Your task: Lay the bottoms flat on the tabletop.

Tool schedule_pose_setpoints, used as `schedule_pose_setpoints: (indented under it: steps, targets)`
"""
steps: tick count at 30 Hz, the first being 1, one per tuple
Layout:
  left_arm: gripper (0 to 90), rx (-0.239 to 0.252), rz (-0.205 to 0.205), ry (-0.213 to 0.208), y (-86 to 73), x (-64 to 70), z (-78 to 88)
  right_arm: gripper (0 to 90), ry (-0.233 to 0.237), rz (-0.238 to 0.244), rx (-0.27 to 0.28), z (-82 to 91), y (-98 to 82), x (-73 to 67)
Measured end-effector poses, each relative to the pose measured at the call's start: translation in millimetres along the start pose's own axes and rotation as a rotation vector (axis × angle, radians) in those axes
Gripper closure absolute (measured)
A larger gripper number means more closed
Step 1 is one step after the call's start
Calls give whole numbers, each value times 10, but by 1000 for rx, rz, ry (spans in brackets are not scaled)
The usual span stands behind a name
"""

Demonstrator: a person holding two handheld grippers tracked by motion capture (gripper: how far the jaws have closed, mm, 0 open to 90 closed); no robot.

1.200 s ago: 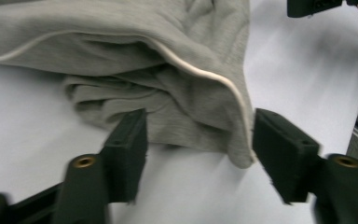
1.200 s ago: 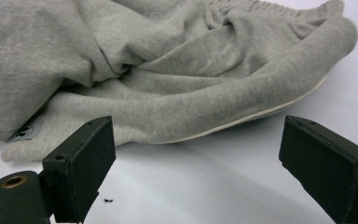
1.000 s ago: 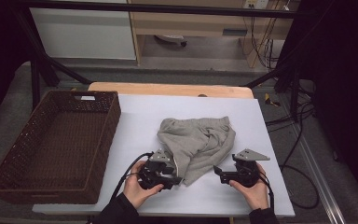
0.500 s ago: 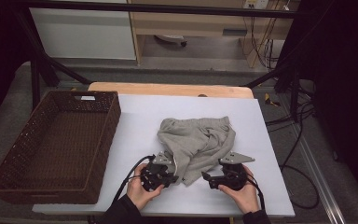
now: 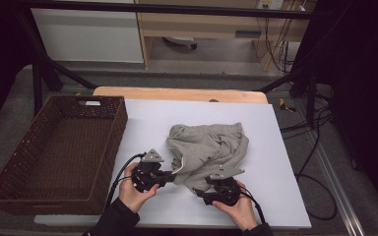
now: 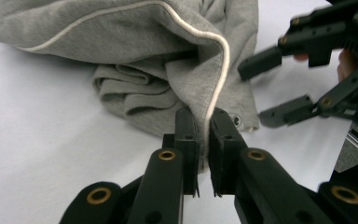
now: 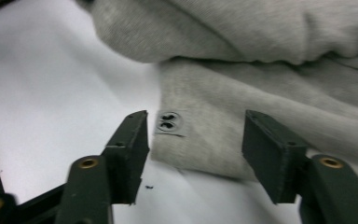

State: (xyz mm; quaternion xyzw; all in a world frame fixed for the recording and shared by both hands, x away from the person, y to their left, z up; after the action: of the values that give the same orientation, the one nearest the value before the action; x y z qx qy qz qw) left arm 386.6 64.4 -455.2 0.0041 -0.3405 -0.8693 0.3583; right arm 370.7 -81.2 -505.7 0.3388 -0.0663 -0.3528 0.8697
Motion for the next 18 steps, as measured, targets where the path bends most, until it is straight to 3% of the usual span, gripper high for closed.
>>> schedule_pose_setpoints:
  steps: [8, 10, 13, 15, 18]
  targets:
    - [831, 11, 15, 2, 18, -50, 60, 572, -22, 43, -30, -141, 12, -87]
    - [832, 14, 21, 3, 20, -64, 65, 640, -53, 59, -32, -147, 11, -79]
    - [831, 15, 30, 3, 19, -84, 73, 752, -57, 74, -31, -152, 10, -91]
    - [832, 18, 36, 1, 19, -93, 89, 850, -43, 74, -37, -137, 4, -90]
    - [832, 33, 47, 0, 29, -107, 143, 868, -12, 58, -65, -53, -23, -54]
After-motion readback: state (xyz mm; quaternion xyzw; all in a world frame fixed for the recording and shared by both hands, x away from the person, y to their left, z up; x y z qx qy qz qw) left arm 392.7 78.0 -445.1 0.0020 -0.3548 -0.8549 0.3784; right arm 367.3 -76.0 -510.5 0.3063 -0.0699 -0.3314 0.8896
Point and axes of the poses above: each handheld gripper's, and its own axes: z roughly backward along the jaws, y roughly out of its top, x roughly to its right, the point moved 9 cm from there along -z, roughly forward along the jaws, and after that the axes turned 9 degrees about -x, right-handed, at the moved point
